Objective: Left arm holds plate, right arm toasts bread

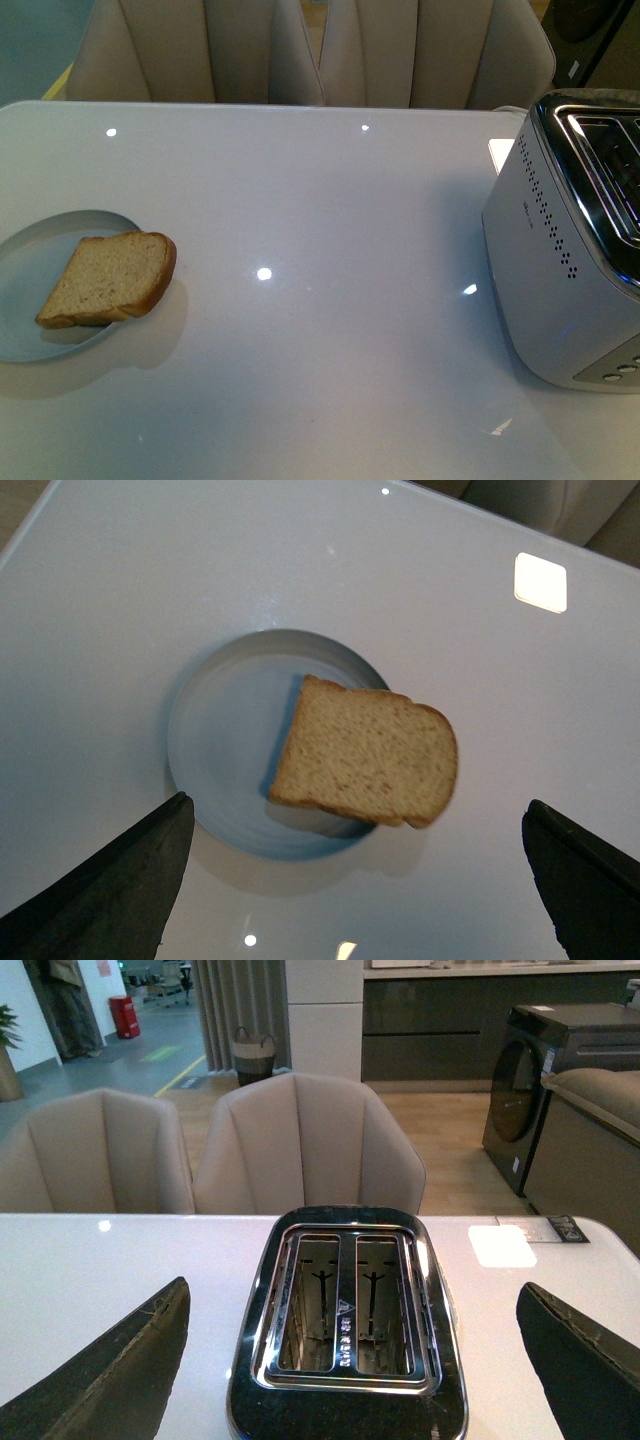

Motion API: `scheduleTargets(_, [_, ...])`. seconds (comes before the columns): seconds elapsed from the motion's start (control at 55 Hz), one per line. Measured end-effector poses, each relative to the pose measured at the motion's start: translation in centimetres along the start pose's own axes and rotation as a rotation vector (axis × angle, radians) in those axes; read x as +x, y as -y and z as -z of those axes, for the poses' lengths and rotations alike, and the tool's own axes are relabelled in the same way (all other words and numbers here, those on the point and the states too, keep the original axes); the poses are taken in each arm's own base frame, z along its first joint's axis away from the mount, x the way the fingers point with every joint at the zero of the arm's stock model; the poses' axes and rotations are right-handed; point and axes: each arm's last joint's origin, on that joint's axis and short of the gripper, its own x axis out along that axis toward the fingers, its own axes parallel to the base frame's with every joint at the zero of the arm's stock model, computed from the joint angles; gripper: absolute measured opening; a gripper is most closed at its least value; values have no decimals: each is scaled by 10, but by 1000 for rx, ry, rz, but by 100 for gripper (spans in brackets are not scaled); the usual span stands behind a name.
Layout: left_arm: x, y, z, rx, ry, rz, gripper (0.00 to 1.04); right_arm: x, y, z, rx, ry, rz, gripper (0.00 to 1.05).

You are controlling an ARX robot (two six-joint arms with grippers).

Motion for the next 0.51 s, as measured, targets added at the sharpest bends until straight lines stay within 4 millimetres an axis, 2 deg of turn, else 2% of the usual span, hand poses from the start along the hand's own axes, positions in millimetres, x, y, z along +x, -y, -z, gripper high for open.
scheduleTargets(0.218, [61,-41,15,-4,-113,-110,98,0,0,0,0,0,0,96])
scheduleTargets(0.345, [85,-58,30,-6,-170,-151,98,0,0,0,0,0,0,96])
scheduleTargets(0.509, [105,-71,51,-18,-234,-172,98,0,0,0,0,0,0,96])
